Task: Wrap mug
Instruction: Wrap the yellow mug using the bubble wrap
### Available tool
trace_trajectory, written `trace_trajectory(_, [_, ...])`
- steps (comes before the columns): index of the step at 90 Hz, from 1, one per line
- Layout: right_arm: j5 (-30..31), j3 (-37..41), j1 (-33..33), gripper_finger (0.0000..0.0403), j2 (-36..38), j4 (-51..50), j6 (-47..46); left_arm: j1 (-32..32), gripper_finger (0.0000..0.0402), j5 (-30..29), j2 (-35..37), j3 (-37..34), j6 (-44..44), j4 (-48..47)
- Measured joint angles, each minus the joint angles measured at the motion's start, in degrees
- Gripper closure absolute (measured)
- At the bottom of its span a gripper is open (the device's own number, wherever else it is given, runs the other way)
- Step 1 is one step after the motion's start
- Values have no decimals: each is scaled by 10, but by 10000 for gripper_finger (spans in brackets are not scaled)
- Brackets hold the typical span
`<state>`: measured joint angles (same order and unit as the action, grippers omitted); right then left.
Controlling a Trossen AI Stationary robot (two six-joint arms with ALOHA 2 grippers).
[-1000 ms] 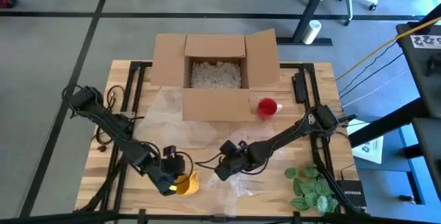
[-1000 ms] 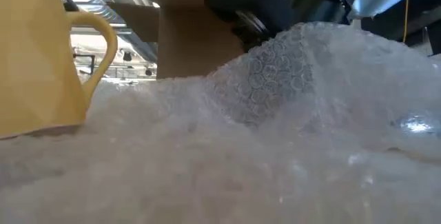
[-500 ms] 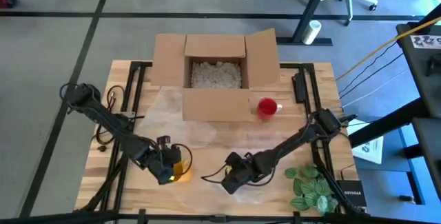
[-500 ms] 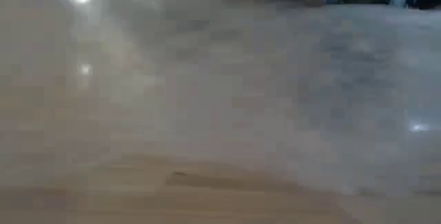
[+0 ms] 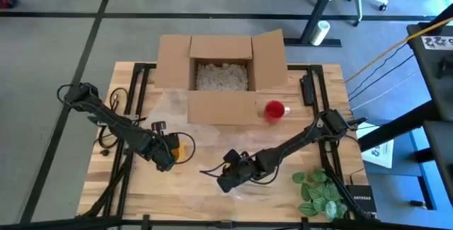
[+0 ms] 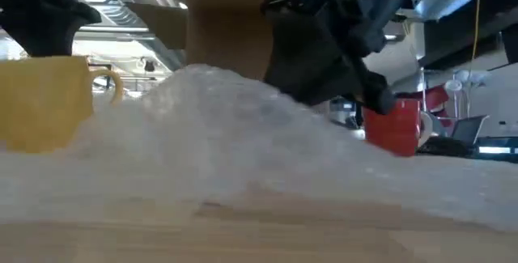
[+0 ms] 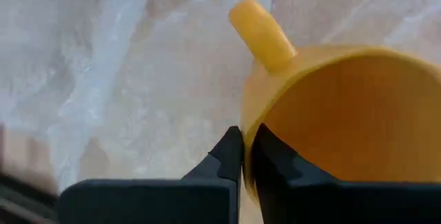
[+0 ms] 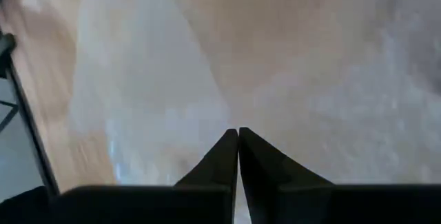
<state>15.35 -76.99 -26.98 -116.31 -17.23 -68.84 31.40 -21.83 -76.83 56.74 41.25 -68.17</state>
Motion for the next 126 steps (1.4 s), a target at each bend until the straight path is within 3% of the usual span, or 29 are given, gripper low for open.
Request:
trace_trajectory(25, [-33,0,0,403,0,-82,-13,46,402,18,67,44,1,18])
trace_trajectory(53, [-15,0,4,403,3,-10,19,99,401,41,19,37,-64,236])
trace_trajectory(79, [-10,0,4,403,3,9,20,88,401,21,-74,36,-69,260])
trace_trajectory(89, [-10,0,4,403,3,9,21,85,401,53,-92,36,-68,251])
trace_trajectory(102, [-10,0,4,403,4,8,23,90,401,98,-95,37,-56,235])
trace_trajectory(126, [-10,0,4,403,4,8,29,92,401,96,-55,39,-59,193])
